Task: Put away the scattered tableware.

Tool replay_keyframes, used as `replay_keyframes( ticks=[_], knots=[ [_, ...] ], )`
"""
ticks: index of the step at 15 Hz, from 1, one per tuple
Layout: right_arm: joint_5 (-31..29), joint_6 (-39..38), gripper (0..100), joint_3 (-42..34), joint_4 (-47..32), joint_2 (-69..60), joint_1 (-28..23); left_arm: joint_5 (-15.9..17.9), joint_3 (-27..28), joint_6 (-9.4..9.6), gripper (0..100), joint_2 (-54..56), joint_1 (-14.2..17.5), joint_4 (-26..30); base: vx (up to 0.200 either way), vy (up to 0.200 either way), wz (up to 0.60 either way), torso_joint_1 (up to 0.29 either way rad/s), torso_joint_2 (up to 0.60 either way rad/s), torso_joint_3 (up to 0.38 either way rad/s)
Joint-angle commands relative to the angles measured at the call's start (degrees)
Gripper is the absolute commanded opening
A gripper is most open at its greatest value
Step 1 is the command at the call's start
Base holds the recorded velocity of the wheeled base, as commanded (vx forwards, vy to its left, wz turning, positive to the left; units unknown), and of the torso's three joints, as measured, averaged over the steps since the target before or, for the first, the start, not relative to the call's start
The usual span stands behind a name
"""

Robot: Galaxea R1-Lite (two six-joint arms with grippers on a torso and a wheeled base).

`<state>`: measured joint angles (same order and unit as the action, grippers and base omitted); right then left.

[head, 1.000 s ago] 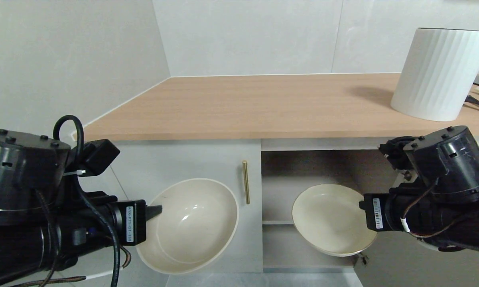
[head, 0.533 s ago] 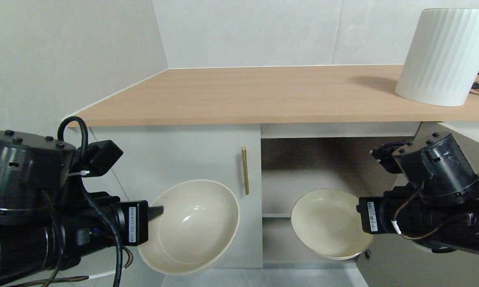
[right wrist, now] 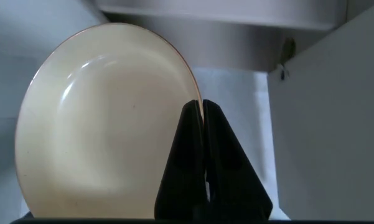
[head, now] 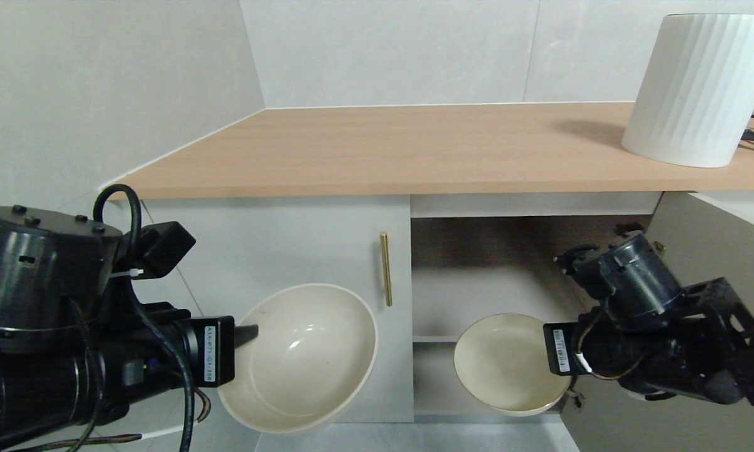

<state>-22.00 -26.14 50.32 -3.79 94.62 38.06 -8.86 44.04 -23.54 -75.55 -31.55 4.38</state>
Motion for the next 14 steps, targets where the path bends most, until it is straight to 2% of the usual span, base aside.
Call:
replay_keyframes(
  ticks=[1, 4, 8, 11, 12, 14],
  knots=[
    [-0.06, 0.12, 0, 0.21, 4.76, 9.35, -2.81, -0.01, -0.01, -0.01, 0, -0.74, 0.0, 0.02, 0.0, 0.0, 0.0, 0.0, 0.0, 0.0],
    [-0.06, 0.38, 0, 3.29, 13.72, 17.35, -6.07, -0.1, -0.1, -0.01, 0, -1.45, 0.0, -0.07, 0.0, 0.0, 0.0, 0.0, 0.0, 0.0],
    [-0.41, 0.12, 0, 6.98, 21.11, 27.72, -8.97, -0.1, -0.1, -0.01, 0, -1.8, -0.09, 0.02, 0.0, 0.0, 0.0, 0.0, 0.0, 0.0],
    [-1.37, 0.56, 0, 12.43, 21.19, 32.03, -10.73, -0.1, -0.01, -0.01, 0, -2.24, 0.0, 0.02, 0.0, 0.0, 0.0, 0.0, 0.0, 0.0],
    [-2.34, 1.53, 0, 17.35, 21.02, 35.81, -12.13, -0.1, -0.1, -0.01, 0, -2.15, 0.0, 0.02, 0.0, 0.0, 0.0, 0.0, 0.0, 0.0],
    [-3.84, 1.79, 0, 20.08, 21.02, 38.88, -12.66, -0.1, -0.1, -0.01, 0, -2.06, 0.0, 0.02, 0.0, 0.0, 0.0, 0.0, 0.0, 0.0]
  ],
)
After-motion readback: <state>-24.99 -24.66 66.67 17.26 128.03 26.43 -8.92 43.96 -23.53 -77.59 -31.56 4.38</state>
